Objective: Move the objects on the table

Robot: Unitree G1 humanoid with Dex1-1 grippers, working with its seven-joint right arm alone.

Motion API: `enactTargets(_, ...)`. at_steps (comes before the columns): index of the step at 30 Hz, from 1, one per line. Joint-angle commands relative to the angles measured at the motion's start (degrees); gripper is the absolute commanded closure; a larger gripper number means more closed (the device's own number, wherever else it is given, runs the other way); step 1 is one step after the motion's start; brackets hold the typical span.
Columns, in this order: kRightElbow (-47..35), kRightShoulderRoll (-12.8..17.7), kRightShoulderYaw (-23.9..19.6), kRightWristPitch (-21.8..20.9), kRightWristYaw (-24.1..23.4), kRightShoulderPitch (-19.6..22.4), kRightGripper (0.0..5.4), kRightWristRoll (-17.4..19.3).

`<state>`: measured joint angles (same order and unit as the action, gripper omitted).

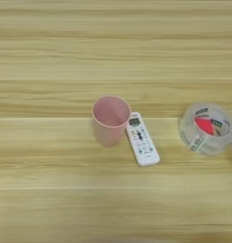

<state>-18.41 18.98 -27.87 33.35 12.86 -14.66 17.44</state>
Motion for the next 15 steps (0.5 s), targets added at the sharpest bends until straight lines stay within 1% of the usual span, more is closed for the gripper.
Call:
enactTargets(1, -4.80, 1.68, -1.84, -0.40, -1.03, 1.20, 3.99, 0.35)
enactTargets(5, -7.52, 1.50, -2.35, 0.67, -1.13, 1.02, 3.99, 0.74)
enactTargets(10, -13.02, 1.01, -2.46, 2.58, -1.34, 0.55, 3.99, 2.13)
enactTargets(15, -20.69, 0.47, -1.76, 6.18, -1.85, -0.07, 3.99, 4.09)
